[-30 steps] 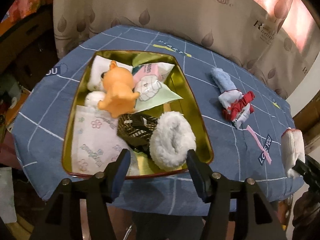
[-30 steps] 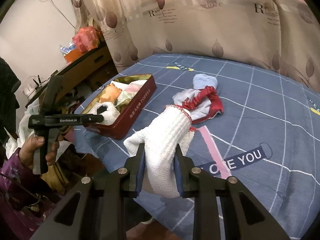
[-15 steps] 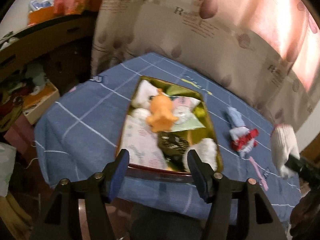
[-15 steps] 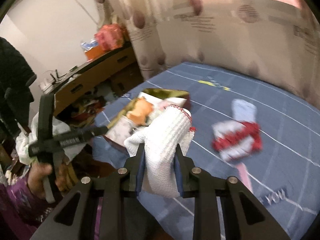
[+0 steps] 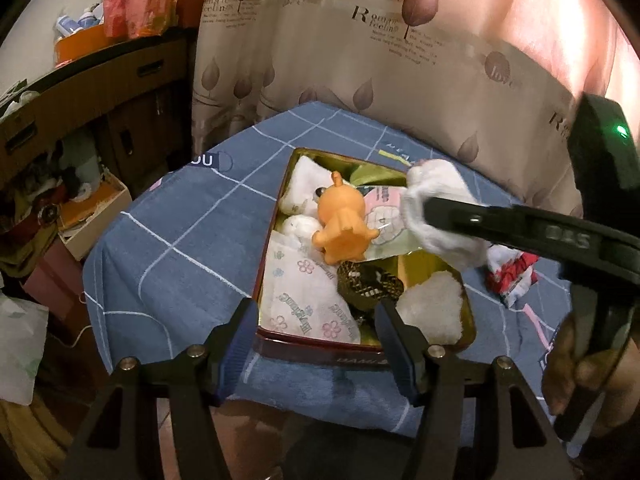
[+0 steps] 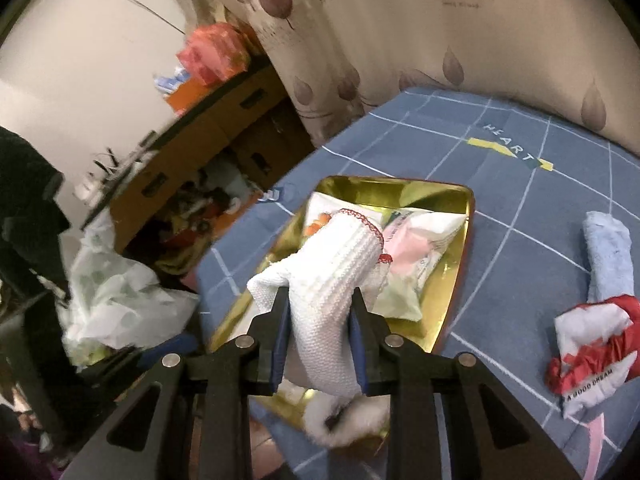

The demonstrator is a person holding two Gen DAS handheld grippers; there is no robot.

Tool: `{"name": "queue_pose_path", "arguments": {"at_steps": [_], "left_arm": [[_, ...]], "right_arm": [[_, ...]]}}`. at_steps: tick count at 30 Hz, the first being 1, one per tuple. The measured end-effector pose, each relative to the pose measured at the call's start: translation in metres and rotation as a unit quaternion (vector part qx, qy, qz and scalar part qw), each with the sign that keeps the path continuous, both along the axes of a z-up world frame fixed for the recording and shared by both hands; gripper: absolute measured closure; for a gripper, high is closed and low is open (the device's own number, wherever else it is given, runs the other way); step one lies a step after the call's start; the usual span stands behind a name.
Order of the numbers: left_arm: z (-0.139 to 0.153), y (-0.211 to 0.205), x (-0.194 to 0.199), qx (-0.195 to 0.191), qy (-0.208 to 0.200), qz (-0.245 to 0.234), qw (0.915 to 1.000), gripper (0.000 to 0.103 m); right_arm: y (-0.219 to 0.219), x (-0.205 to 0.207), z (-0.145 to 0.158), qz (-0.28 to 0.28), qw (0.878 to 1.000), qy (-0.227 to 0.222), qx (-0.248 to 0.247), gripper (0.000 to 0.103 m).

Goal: Organize soft objects
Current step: 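Carry the white knit glove into the gold tin and open the right gripper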

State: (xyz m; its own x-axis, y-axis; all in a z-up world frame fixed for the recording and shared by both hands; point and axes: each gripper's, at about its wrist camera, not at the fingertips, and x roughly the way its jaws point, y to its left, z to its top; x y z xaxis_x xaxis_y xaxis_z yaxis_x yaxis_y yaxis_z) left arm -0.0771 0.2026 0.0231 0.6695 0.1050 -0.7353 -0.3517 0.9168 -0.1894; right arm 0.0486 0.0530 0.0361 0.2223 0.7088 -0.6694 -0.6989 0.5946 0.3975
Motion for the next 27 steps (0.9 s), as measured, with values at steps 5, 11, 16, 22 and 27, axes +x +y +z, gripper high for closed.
{"name": "queue_pose_path", "arguments": {"at_steps": [5, 11, 16, 22, 27], "left_arm": [[-0.005, 0.001, 0.003, 0.002, 0.011, -0.001, 0.9999, 0.041], [-0.01, 0.001, 0.007, 0.013, 0.029, -0.003, 0.9995, 0.041], [-0.012, -0.004, 0.01, 0.032, 0.04, -0.006, 0.9987, 0.041], [-0.013, -0.007, 0.011, 0.049, 0.046, -0.01, 0.9976, 0.041], [-0.014, -0.009, 0.012, 0.059, 0.051, -0.013, 0.9969, 0.041]], "right_arm": [[0.008, 0.009, -0.021, -0.008, 1.0, 0.02, -0.019, 0.077], [0.015, 0.002, -0.031, 0.0, 0.999, 0.014, -0.048, 0.076], [0.023, -0.003, -0.035, 0.01, 0.997, 0.004, -0.071, 0.073], [0.008, -0.001, -0.029, -0.006, 0.999, -0.003, -0.039, 0.068], [-0.014, -0.009, -0.009, -0.027, 0.999, -0.026, -0.002, 0.067]]}}
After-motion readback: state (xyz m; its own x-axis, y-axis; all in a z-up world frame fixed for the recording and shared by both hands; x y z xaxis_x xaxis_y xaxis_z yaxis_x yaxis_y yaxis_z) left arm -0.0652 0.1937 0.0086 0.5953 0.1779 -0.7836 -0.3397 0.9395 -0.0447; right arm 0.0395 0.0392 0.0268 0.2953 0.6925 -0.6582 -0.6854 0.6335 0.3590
